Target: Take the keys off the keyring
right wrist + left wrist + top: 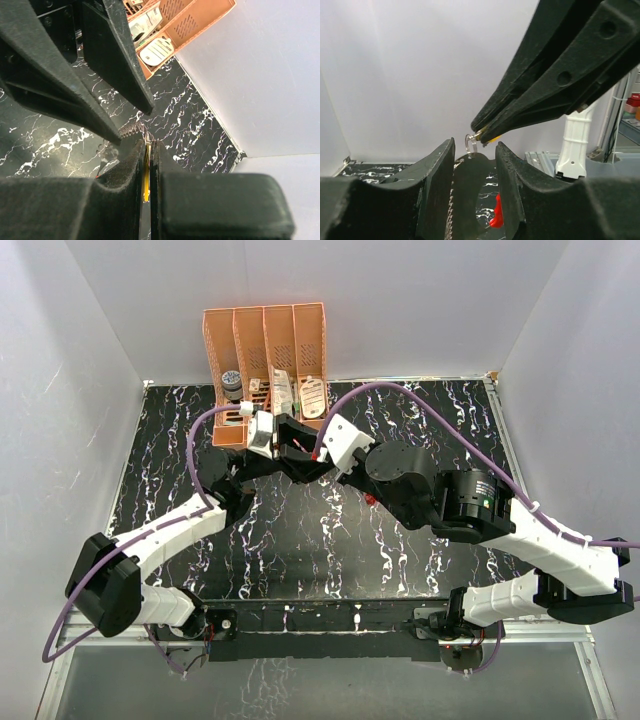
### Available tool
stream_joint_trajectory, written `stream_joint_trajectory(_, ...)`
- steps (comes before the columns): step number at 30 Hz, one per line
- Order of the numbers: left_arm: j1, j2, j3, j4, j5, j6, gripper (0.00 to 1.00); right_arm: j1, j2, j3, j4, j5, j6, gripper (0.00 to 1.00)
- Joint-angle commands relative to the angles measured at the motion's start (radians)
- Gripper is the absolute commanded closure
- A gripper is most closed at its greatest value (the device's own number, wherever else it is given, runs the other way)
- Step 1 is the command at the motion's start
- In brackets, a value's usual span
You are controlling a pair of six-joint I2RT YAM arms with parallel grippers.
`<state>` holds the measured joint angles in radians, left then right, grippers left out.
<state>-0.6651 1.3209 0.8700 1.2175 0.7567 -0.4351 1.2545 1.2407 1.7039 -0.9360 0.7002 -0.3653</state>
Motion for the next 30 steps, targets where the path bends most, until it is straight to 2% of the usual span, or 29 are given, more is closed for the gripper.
stream_joint_trajectory(1,-0.004,0.012,0.010,0.140,0.077,-0.061,0.68,0.000,-0.017,0.012,0.098,0.004,-0.013,1.00)
stream_joint_trajectory(3,-0.004,0.029,0.016,0.162,0.088,-0.082,0.77,0.000,-0.016,0.013,0.100,0.004,-0.014,1.00)
stream_joint_trajectory(4,-0.004,0.038,0.019,0.170,0.090,-0.095,0.78,0.000,-0.016,0.012,0.102,0.004,-0.016,1.00)
stream_joint_trajectory(8,-0.004,0.076,0.018,0.208,0.095,-0.133,0.78,0.000,-0.021,0.008,0.114,0.004,-0.016,1.00)
stream_joint_trajectory(23,-0.004,0.058,-0.019,0.228,-0.036,-0.073,0.77,0.000,-0.021,0.001,0.121,-0.010,-0.017,1.00)
stream_joint_trajectory(30,-0.004,0.086,-0.006,0.285,-0.034,-0.125,0.84,0.000,-0.018,-0.001,0.128,-0.014,-0.018,1.00)
